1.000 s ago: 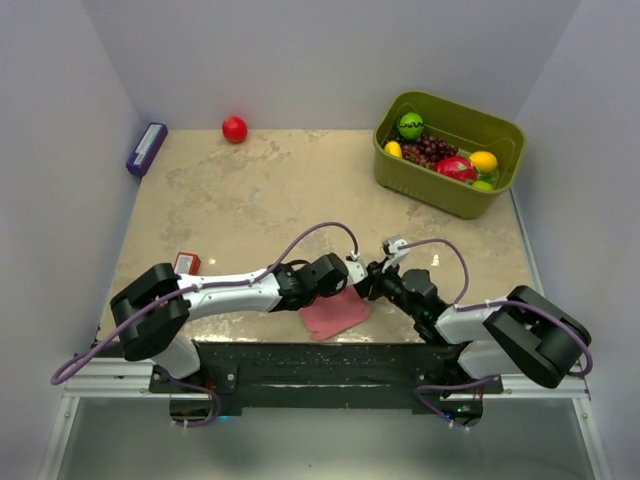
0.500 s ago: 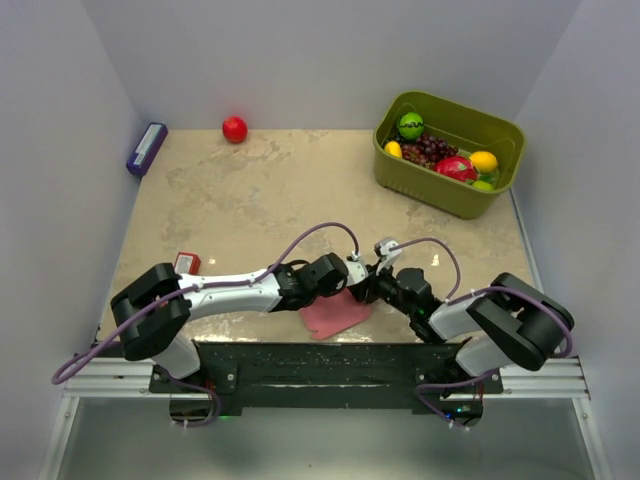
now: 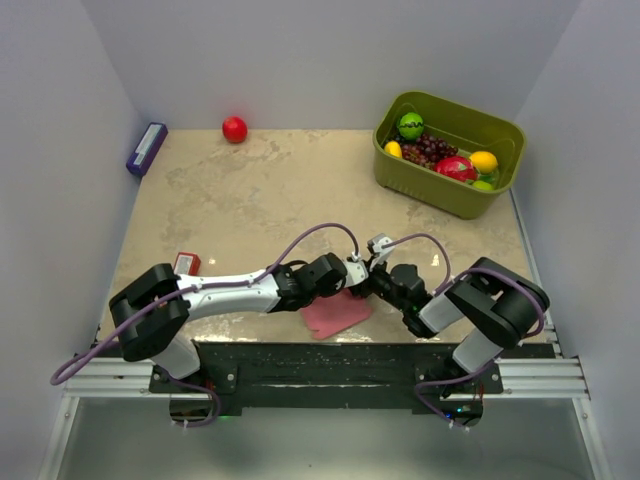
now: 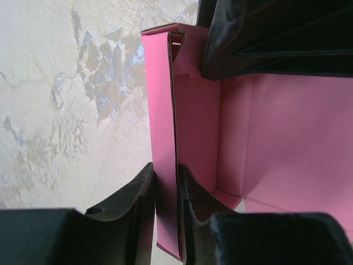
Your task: Fold the paper box
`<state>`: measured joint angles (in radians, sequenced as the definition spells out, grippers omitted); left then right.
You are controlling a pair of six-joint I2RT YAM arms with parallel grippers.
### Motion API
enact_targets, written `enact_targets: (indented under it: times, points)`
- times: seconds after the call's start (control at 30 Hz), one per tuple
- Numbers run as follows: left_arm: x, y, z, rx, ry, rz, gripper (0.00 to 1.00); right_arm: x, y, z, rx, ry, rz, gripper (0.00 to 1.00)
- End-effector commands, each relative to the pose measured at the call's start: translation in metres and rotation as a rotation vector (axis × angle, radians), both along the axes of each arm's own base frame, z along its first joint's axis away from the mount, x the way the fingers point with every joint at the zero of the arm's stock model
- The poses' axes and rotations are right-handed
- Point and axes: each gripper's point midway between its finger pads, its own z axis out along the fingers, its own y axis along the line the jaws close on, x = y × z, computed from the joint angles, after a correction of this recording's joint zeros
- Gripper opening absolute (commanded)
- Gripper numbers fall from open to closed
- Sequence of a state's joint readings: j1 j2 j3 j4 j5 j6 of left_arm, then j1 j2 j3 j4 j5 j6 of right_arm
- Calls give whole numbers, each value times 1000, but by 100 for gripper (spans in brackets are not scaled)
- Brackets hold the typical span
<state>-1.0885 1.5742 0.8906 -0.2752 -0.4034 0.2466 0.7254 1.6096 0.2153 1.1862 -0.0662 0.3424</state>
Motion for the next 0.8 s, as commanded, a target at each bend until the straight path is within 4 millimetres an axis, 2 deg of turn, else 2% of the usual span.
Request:
enact_targets:
  times: [0.0, 0.07, 0.4, 0.43, 0.6, 0.77]
  points:
    - [-46, 17, -57, 106, 237, -94, 0, 20, 9, 39, 70, -162, -23, 29]
    - [-45, 17, -57, 112, 237, -88, 0, 20, 8, 39, 65, -168, -39, 21]
    - [-48, 4, -53, 61, 266, -85, 0, 18, -1, 33, -70, -220, -221, 6]
    - [-48, 4, -53, 58, 269, -87, 0, 18, -2, 31, -81, -221, -230, 1]
    - [-48, -1, -49, 37, 271, -92, 0, 14, 6, 21, -166, -243, -261, 0]
    - [-49, -3, -47, 26, 275, -97, 0, 15, -4, 18, -177, -249, -340, 0]
